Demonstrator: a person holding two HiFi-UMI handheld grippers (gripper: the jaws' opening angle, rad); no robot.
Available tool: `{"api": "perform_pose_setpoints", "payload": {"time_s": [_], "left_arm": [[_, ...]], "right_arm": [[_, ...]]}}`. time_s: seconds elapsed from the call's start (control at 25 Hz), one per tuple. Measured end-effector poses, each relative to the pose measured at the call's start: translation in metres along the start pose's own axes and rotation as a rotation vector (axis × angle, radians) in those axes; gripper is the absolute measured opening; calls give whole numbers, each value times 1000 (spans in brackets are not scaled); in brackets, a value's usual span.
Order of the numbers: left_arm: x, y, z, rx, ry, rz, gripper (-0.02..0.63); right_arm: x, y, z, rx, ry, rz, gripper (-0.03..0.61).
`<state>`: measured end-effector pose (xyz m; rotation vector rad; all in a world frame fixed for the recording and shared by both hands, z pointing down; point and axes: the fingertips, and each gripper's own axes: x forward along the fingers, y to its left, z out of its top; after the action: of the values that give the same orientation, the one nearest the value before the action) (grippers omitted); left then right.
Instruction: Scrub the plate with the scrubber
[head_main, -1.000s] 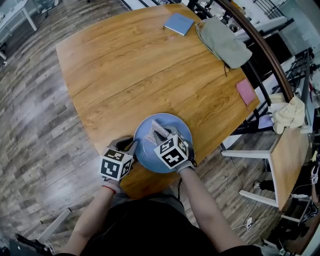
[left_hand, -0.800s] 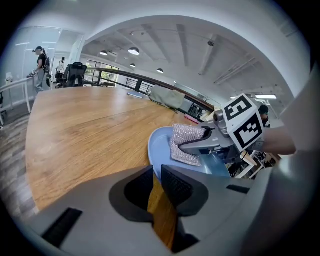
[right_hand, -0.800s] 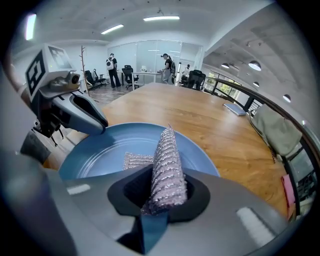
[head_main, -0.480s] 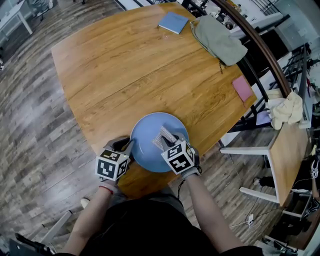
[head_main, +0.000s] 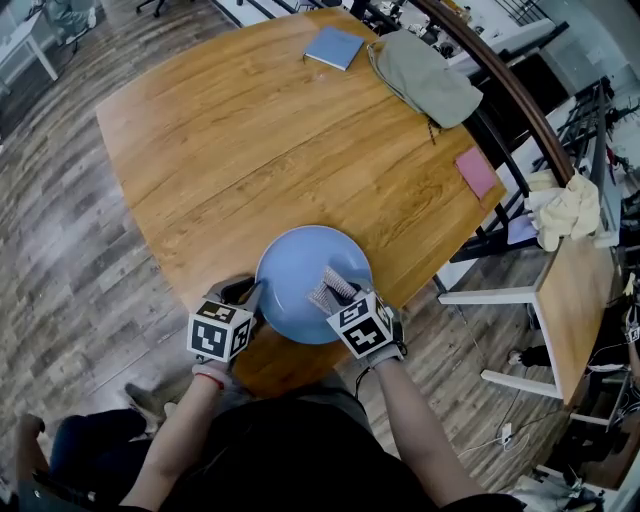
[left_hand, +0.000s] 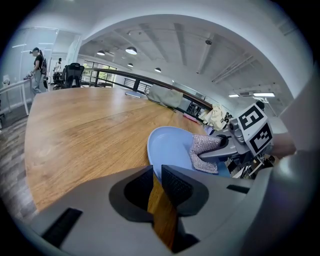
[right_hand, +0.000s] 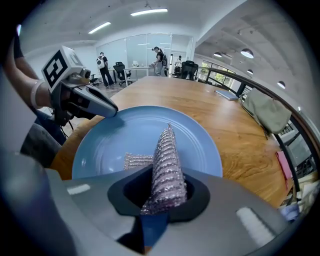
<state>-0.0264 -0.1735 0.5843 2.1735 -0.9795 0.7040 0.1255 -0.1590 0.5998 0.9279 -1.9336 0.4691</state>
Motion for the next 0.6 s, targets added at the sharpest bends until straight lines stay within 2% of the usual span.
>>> {"api": "perform_pose_setpoints", "payload": {"time_s": [0.4, 0.6], "left_arm": [[0, 1, 1, 21, 11, 2, 49], [0, -1, 1, 55, 21, 11, 49]], "right_arm": [[-9, 1, -17, 51, 61, 20, 71], [-13, 1, -19, 44, 96, 23, 72]]}}
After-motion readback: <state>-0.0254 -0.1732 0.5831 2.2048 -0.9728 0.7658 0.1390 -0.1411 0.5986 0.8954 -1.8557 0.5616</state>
